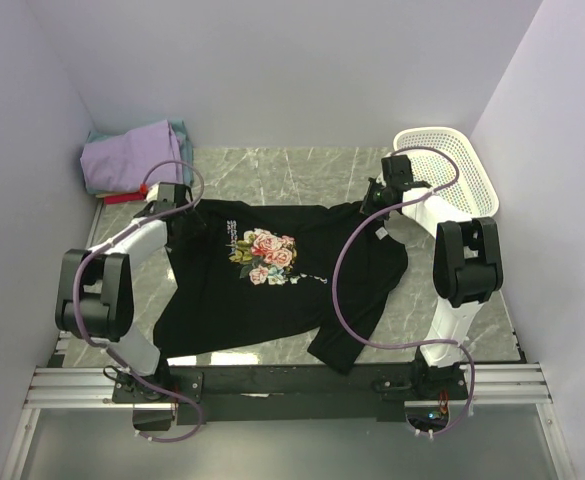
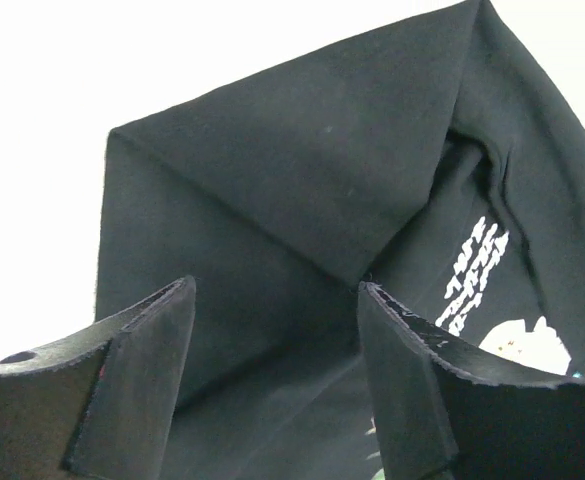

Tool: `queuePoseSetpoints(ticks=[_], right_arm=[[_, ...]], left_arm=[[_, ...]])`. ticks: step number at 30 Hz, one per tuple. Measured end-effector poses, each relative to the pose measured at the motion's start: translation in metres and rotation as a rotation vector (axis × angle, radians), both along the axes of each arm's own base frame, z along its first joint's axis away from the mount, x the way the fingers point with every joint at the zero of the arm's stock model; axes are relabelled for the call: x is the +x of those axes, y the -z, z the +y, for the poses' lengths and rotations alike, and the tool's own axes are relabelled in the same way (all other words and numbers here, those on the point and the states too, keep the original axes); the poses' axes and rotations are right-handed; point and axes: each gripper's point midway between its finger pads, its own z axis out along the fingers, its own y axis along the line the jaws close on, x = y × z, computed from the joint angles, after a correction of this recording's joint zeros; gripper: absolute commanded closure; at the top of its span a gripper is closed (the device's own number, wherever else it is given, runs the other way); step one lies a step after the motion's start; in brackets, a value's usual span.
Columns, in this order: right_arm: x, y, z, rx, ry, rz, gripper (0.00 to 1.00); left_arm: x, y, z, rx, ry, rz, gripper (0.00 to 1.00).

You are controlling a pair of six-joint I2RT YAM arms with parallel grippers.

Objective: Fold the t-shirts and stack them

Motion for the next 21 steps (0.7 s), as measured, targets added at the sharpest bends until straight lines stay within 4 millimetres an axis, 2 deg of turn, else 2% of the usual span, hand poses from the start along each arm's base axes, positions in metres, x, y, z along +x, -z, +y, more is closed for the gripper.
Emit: queuePoseSetpoints(ticks=[8, 16, 19, 21], right_arm=[[-0.002, -0.001, 0.002, 0.007, -0.016, 0.003, 1.0], [-0.003, -0.001, 0.003, 0.009, -0.021, 0.007, 1.0], [-0.003, -0.001, 0.003, 0.011, -0.023, 0.008, 1.0], [-0.004, -0.001, 0.003, 0.011, -0.024, 0.01, 1.0]], left_arm=[[0.013, 0.034, -0.006, -0.059, -0.055, 0.019, 0.31], [0.028, 0.028, -0.003, -0.071, -0.121, -0.052, 0.37], [0.031, 0.028, 0.0, -0.065, -0.142, -0.063, 0.46], [0.033, 0.029, 0.002, -0.057, -0.152, -0.071, 0.56]])
